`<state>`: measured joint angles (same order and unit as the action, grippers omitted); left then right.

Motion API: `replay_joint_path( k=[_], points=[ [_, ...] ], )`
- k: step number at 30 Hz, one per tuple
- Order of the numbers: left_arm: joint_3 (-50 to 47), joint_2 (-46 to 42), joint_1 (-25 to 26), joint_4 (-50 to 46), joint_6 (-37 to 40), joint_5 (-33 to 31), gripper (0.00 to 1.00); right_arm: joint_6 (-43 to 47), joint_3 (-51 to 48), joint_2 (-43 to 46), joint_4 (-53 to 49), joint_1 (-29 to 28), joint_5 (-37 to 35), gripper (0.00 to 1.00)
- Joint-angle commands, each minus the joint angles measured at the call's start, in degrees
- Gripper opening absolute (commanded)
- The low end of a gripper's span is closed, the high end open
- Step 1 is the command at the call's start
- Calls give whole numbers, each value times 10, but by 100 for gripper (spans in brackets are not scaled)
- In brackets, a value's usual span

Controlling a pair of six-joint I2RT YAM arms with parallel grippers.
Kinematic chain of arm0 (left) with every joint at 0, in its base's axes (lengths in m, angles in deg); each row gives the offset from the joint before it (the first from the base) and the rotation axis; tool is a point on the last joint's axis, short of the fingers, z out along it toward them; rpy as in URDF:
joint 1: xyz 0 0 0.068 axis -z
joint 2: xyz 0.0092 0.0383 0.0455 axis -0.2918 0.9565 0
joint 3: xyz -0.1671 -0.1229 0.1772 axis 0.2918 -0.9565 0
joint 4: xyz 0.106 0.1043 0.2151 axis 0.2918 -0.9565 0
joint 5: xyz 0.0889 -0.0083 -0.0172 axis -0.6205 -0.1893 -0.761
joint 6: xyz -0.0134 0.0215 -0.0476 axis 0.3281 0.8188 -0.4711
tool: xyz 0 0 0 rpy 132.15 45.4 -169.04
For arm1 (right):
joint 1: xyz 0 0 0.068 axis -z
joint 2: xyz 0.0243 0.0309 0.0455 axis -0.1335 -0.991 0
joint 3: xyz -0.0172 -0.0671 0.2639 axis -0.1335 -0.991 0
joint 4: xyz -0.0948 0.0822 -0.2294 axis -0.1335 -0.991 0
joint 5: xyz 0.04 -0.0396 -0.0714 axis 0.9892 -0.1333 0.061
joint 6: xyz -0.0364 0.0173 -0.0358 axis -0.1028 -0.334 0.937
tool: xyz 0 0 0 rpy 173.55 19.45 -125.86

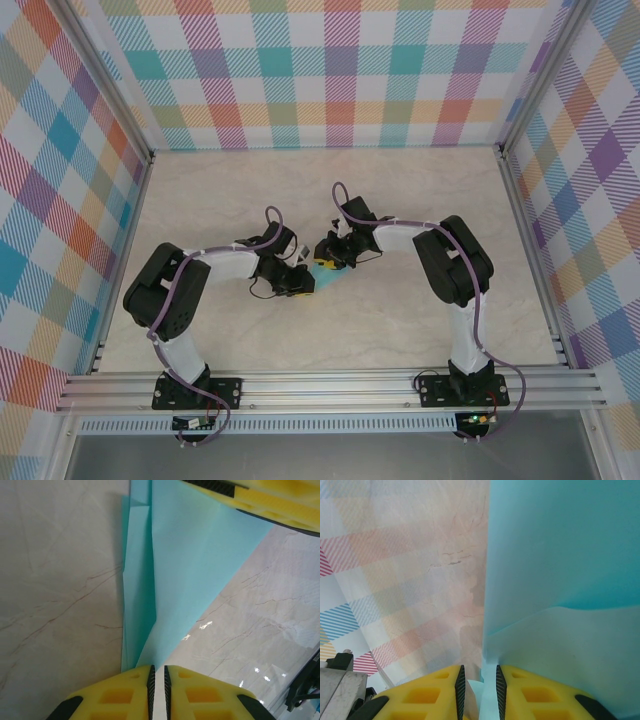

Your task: Fold a paper plane with a square sheet of paper (pick it up from the middle)

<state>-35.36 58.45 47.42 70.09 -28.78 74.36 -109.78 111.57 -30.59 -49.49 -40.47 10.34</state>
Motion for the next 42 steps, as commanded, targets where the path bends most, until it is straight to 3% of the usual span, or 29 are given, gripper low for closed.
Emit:
replay_joint_path(
  k=[1,10,16,23,29,37,42],
  points=[
    [-17,-22,-8,-39,9,-29,16,3,-23,-48,-54,-3,-43,26],
    [-48,-20,-18,-23,-7,-24,13,2,-26,-50,-53,-2,-44,26],
    [-69,-22,-19,-47,-22,-63,10,2,-24,-50,-52,-3,-41,26],
    [-106,-98,-20,-23,-52,-56,9,0,-21,-53,-53,-3,-42,26],
    [-79,-145,-21,10,-74,-29,11,-2,-19,-53,-52,-3,-41,26],
    [-15,-64,-16,96,-102,48,17,-8,-20,-52,-44,-3,-35,26],
    [17,-3,-8,102,-98,40,18,-12,-21,-53,-41,-3,-33,26]
  ],
)
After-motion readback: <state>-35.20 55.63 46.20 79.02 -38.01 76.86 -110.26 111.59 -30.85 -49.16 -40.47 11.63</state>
